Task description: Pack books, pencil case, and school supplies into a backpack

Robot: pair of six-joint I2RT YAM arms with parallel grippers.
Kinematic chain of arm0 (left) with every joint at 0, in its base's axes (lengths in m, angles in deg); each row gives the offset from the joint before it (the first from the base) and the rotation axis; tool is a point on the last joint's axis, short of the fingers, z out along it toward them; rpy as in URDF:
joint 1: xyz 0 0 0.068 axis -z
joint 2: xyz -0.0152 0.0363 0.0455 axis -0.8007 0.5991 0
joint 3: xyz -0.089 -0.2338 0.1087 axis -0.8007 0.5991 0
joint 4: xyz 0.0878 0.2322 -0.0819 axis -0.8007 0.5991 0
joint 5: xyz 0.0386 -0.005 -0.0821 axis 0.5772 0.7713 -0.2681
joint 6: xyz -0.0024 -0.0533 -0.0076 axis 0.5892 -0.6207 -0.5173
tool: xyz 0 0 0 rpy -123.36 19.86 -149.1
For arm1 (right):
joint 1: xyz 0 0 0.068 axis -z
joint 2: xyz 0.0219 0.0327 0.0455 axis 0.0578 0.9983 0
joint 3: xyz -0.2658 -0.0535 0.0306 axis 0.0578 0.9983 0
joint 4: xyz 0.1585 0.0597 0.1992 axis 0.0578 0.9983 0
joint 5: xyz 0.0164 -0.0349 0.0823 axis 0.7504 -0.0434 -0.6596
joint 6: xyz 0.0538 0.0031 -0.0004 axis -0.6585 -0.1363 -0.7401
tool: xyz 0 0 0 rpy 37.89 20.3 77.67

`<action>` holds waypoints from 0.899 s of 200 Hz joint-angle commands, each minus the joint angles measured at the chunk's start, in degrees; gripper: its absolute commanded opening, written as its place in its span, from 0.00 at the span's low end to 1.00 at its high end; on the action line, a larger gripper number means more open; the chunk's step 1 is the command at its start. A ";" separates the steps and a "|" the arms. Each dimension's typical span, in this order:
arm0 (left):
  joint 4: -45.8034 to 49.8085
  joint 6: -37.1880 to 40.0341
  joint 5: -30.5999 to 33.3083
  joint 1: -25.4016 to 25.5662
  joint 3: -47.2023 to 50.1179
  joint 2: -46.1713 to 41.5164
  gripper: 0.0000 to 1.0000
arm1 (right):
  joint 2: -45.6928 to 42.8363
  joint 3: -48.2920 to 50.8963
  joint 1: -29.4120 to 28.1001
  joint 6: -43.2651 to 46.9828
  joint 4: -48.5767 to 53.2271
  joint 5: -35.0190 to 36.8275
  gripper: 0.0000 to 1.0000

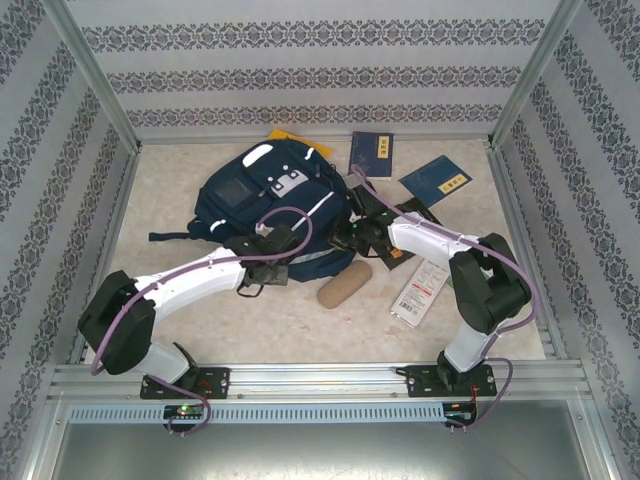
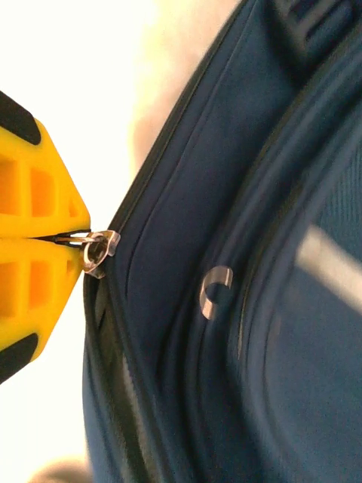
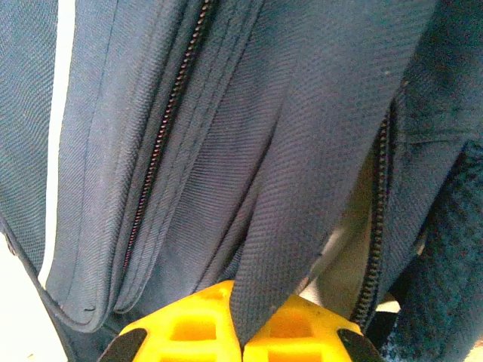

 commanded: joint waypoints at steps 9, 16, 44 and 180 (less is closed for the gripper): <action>9.96 4.56 6.00 -6.31 -1.95 2.82 0.00 | -2.90 -1.87 3.22 5.09 2.70 4.54 0.00; 9.93 5.49 6.40 -7.88 -2.53 3.82 0.00 | -3.18 -1.74 3.70 5.62 2.90 4.41 0.00; 9.34 8.71 7.90 -13.87 -5.60 8.70 0.00 | -4.49 -1.02 5.25 6.93 3.39 3.92 0.00; 7.88 11.53 5.61 -27.59 -14.87 15.92 0.12 | -1.11 -3.84 1.70 9.29 -0.35 -4.02 0.00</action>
